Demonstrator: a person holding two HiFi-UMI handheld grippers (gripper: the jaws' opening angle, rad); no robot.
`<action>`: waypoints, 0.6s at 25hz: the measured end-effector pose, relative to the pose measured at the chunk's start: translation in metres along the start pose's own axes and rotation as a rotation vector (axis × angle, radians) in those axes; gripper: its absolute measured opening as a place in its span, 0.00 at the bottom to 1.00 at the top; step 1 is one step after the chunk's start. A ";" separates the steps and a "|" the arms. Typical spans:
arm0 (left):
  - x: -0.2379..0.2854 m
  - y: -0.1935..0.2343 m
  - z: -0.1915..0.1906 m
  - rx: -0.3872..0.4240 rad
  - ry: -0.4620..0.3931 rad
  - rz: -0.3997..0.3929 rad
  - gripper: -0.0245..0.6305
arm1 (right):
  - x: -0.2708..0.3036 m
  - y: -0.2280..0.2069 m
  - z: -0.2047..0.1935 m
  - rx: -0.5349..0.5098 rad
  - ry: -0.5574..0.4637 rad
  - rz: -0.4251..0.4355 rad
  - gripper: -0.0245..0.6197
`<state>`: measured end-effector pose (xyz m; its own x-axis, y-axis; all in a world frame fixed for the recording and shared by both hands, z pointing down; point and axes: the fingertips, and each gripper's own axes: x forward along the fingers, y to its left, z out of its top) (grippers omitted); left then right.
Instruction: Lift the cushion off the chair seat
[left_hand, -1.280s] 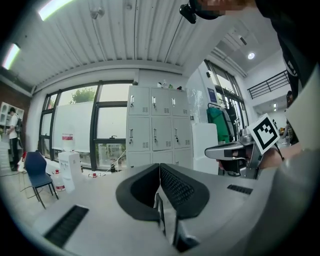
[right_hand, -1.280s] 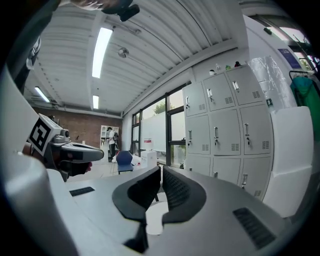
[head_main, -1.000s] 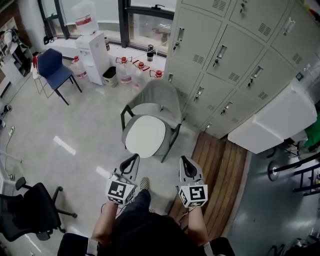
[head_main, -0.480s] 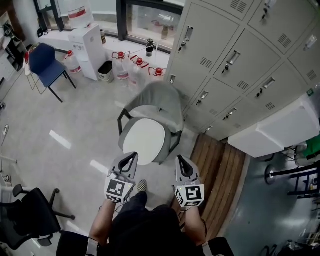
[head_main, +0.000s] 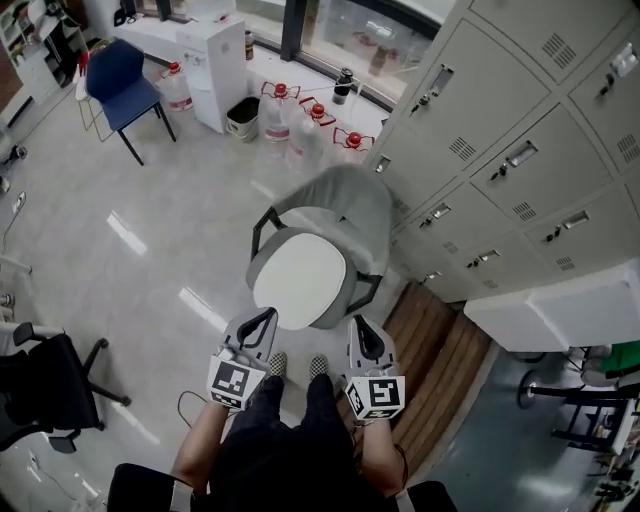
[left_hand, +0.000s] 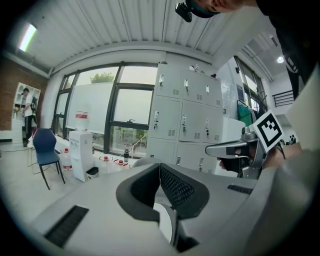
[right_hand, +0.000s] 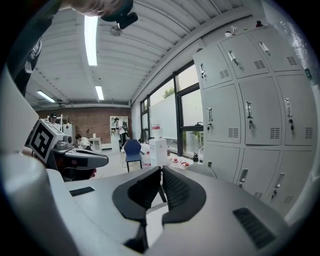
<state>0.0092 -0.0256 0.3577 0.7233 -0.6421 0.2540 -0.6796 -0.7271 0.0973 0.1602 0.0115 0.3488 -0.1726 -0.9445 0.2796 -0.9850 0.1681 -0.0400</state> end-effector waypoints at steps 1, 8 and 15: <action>-0.001 0.001 -0.007 -0.008 0.006 0.022 0.07 | 0.005 0.001 -0.003 -0.008 0.004 0.024 0.09; 0.010 0.026 -0.057 -0.074 0.064 0.190 0.07 | 0.059 0.007 -0.034 -0.030 0.044 0.205 0.09; 0.021 0.066 -0.111 -0.124 0.073 0.315 0.07 | 0.114 0.024 -0.082 -0.066 0.080 0.344 0.09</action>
<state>-0.0343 -0.0598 0.4763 0.4678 -0.8082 0.3577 -0.8812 -0.4577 0.1181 0.1181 -0.0687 0.4581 -0.4901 -0.8048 0.3348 -0.8661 0.4929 -0.0831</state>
